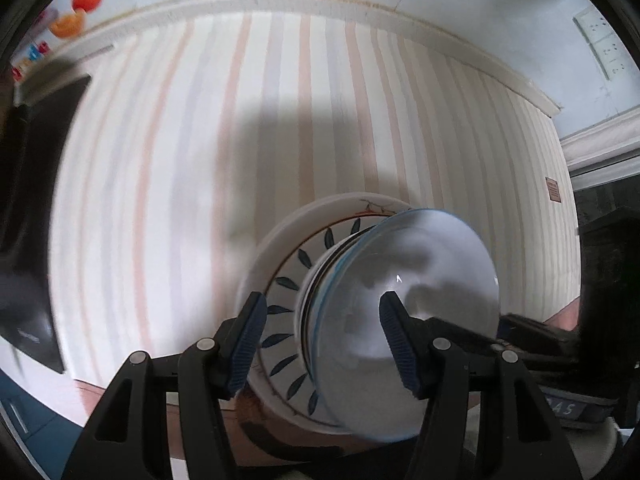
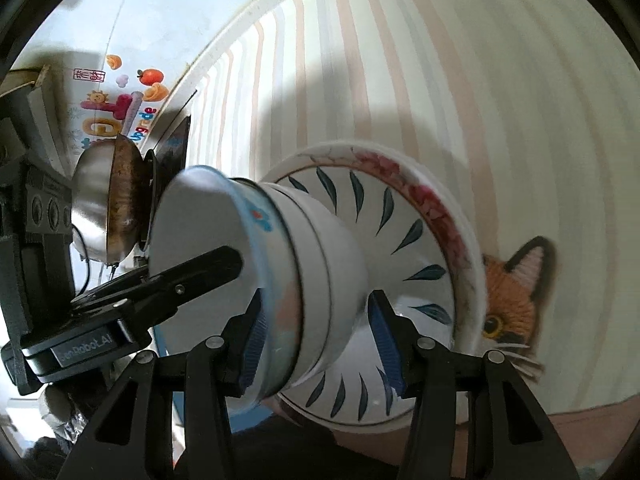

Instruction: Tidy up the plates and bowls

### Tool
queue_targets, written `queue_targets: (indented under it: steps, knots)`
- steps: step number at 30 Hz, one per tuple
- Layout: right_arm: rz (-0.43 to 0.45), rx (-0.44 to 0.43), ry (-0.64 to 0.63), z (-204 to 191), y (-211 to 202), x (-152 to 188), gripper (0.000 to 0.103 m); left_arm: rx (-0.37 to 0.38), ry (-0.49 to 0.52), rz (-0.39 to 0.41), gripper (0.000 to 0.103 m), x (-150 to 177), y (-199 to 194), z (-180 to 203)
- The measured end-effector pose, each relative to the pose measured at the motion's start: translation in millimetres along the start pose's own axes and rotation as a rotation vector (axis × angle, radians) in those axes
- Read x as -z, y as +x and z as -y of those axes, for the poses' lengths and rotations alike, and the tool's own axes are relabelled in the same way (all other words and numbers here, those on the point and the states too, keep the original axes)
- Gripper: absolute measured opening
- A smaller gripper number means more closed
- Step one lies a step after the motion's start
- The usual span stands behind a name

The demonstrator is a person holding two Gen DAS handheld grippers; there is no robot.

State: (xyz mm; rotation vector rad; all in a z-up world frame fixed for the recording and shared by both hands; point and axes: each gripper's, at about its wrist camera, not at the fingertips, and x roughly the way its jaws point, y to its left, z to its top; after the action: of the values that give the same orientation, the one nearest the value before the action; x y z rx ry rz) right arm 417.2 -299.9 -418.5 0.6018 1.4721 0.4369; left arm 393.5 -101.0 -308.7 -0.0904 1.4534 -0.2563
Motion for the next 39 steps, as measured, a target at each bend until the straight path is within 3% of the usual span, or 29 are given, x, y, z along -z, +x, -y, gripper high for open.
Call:
queue_targets:
  steps: [4, 6, 8, 14, 20, 29, 39]
  knots:
    - [0.063, 0.106, -0.062, -20, -31, 11, 0.065, -0.032, 0.021, 0.058, 0.060, 10, -22, 3]
    - [0.096, 0.140, -0.084, -30, -44, 18, 0.082, -0.066, 0.026, 0.106, 0.066, 15, -34, 4]
    - [0.143, 0.201, -0.113, -44, -61, 28, 0.089, -0.092, 0.023, 0.163, 0.092, 21, -49, 4]
    - [0.309, 0.324, -0.151, -73, -109, 56, 0.095, -0.135, 0.045, 0.311, 0.097, 41, -93, 7]
    - [0.422, 0.398, -0.160, -103, -142, 86, 0.098, -0.128, 0.060, 0.379, 0.099, 65, -126, 12]
    - [0.519, 0.407, -0.211, -131, -194, 146, 0.099, -0.151, 0.061, 0.473, 0.099, 117, -178, 30]
    - [0.627, 0.389, -0.295, -156, -248, 226, 0.099, -0.197, 0.025, 0.570, 0.099, 199, -228, 47]
